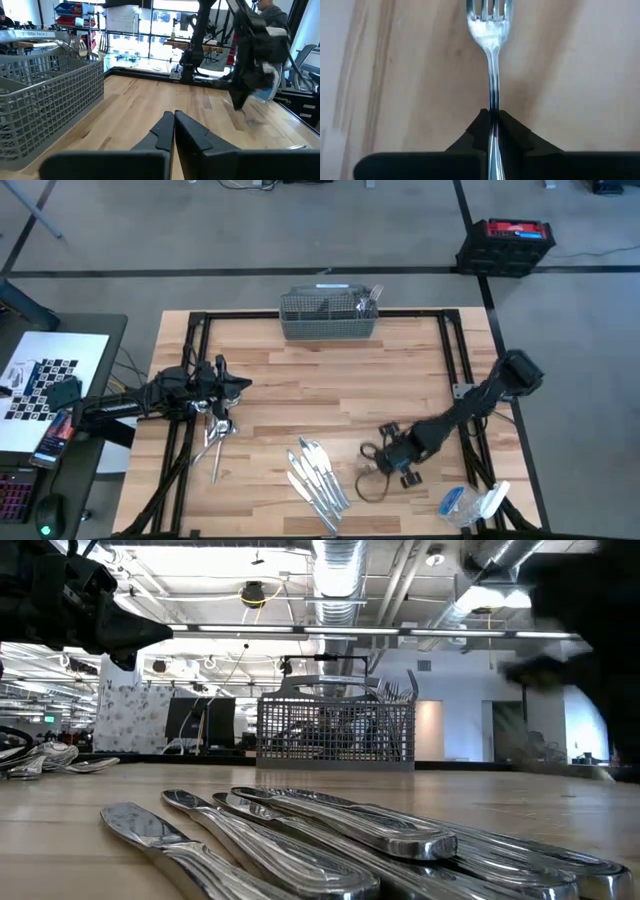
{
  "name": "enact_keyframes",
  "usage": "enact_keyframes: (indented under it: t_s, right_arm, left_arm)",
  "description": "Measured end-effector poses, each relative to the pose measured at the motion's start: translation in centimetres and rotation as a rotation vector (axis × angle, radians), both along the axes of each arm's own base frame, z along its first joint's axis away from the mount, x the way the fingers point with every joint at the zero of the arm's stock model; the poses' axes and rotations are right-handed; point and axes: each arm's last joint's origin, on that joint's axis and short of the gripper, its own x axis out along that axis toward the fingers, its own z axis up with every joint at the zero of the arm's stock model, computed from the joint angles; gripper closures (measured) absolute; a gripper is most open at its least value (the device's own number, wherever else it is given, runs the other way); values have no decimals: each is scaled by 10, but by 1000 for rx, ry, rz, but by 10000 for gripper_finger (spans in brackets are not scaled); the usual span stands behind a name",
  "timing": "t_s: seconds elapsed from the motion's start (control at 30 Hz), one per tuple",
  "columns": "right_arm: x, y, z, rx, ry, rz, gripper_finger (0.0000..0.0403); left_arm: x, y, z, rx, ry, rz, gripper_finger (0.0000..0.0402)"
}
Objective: Sort silverware
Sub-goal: Put the silver fork into the gray organizer
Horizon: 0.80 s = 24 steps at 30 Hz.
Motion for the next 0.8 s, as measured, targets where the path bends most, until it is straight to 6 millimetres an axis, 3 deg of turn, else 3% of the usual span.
enact_keyframes:
  t_s: [0.1,0.27,0.33,0.57,0.67,0.8]
  right_arm:
    - [10,-40,41,-20,-209,-140,399]
    - [22,-131,98,-58,-641,-439,401]
    - [23,-166,112,-96,-812,-542,401]
    - [2,-273,118,-218,-1148,-825,402]
    - [-10,-300,105,-245,-1187,-920,402]
    - [-18,-320,90,-238,-1215,-982,402]
  left_arm:
    - [0,0,0,0,0,0,402]
    - [0,0,0,0,1,0,402]
    - [0,0,0,0,0,0,402]
    - [0,0,0,0,1,0,402]
    - [0,0,0,0,1,0,402]
    - [0,0,0,0,2,0,402]
